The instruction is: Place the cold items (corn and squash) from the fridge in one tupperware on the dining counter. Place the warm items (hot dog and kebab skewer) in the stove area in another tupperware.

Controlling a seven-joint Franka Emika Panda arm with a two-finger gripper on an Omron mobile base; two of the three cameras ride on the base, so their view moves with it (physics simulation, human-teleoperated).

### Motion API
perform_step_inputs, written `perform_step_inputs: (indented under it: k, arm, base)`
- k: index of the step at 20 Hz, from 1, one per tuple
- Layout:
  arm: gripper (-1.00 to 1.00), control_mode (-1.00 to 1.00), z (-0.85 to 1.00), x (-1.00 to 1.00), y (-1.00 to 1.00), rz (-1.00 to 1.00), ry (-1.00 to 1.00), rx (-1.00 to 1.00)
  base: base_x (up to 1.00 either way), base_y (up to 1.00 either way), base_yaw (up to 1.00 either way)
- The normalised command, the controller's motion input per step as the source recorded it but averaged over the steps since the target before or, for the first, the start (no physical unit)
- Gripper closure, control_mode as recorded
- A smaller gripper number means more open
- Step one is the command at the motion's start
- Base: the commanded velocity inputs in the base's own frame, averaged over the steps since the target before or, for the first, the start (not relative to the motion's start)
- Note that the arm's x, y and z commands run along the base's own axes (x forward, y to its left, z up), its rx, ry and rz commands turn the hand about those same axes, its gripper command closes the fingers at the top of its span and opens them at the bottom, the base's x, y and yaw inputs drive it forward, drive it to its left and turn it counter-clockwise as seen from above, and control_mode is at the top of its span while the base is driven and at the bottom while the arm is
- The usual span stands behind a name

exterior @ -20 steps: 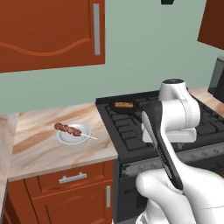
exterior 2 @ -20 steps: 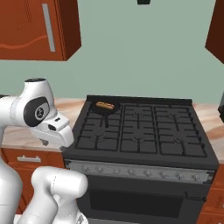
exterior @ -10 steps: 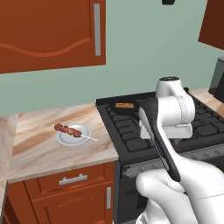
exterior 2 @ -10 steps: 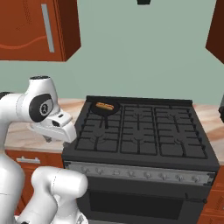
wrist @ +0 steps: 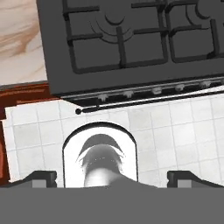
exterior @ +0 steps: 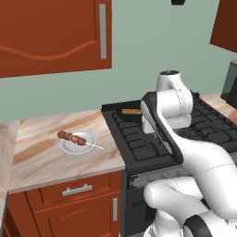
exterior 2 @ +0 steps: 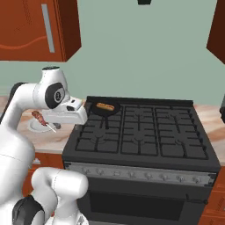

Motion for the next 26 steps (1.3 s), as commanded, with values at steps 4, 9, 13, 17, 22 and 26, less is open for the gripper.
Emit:
perform_step_inputs:
  k: [4, 9, 13, 17, 22, 26]
  arm:
    - [-1.0, -1.0, 0.0, 1.0, -0.04, 0.3, 0.0, 0.0]
    - [-1.0, -1.0, 0.0, 1.0, -0.2, 0.33, -0.07, 0.0]
    - [-1.0, -1.0, -0.06, 1.0, -0.14, 0.35, -0.1, 0.0]
    - [-1.0, -1.0, -0.01, 1.0, -0.07, 0.33, -0.02, 0.0]
    - [-1.0, -1.0, -0.02, 0.99, 0.0, 0.14, 0.14, -0.02]
    - [-1.0, -1.0, -0.12, 0.83, 0.0, 0.06, 0.13, -0.05]
  base:
    - [0.0, 0.0, 0.0]
    - [0.0, 0.0, 0.0]
    - [0.0, 0.0, 0.0]
    - [0.0, 0.0, 0.0]
    - [0.0, 0.0, 0.0]
    - [0.0, 0.0, 0.0]
